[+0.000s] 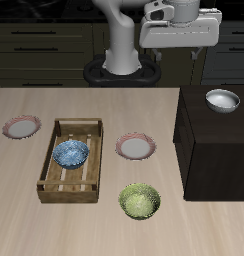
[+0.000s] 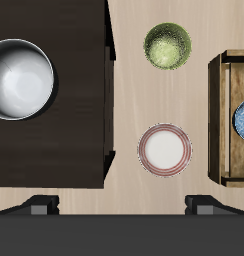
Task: Place the white bowl on the off-center plate and place the blue bowl on top of the wooden shelf
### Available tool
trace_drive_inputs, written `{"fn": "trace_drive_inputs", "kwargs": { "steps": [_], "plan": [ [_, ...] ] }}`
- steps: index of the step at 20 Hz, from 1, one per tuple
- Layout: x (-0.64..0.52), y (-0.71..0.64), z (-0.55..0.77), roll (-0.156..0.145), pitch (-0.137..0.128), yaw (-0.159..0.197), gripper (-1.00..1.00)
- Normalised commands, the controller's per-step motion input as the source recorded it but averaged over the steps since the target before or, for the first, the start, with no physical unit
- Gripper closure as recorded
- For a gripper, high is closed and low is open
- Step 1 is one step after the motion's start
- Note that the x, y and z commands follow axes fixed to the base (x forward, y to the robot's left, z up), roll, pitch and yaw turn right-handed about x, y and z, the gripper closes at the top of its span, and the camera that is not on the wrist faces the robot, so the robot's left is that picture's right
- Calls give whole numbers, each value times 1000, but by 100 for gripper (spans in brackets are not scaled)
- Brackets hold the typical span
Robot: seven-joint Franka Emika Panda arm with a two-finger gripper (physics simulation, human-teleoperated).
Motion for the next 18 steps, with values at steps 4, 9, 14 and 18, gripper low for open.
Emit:
{"fn": "trace_drive_inputs", "kwargs": {
  "steps": [4, 9, 14, 18],
  "plan": [
    [144, 217, -21, -19, 6, 12, -100],
    [131, 195, 17, -13, -10, 21, -100],
    [171, 176, -32, -14, -5, 20, -100],
    [219, 93, -39, -23, 7, 8, -100]
  ]
}}
